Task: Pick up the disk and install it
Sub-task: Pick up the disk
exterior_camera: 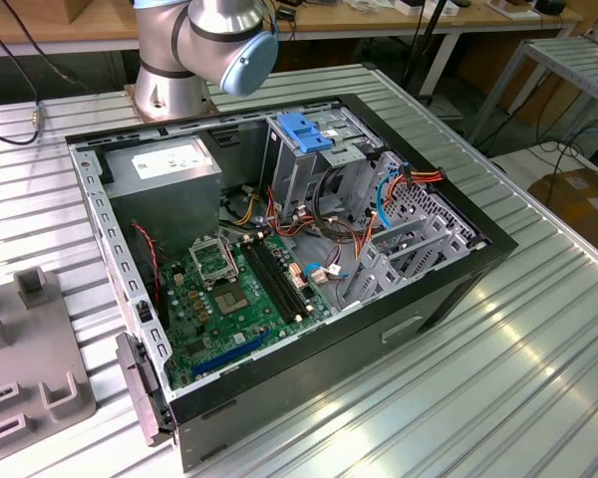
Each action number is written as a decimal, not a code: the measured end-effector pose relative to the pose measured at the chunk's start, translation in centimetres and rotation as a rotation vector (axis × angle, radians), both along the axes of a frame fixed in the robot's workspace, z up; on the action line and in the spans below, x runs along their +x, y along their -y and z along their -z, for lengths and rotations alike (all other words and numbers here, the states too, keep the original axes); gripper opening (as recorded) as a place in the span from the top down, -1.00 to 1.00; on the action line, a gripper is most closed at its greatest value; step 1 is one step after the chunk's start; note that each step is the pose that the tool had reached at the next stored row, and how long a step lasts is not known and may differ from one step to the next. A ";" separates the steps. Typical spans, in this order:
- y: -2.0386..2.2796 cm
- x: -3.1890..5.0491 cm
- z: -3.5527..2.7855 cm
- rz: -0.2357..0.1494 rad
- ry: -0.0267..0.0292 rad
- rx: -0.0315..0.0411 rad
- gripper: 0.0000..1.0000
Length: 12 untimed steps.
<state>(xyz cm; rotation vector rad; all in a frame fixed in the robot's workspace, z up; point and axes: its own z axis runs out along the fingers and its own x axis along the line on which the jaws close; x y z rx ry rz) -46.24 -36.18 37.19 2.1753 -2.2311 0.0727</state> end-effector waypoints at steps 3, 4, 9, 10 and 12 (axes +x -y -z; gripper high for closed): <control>0.00 0.00 -0.20 0.000 0.0000 0.0000 0.25; 0.00 0.00 -0.27 0.000 0.0001 0.0001 0.25; 0.00 0.00 -0.56 0.000 0.0001 0.0001 0.25; 0.00 0.00 -0.63 0.000 0.0000 0.0000 0.25; 0.00 0.00 -0.78 0.000 0.0001 0.0000 0.25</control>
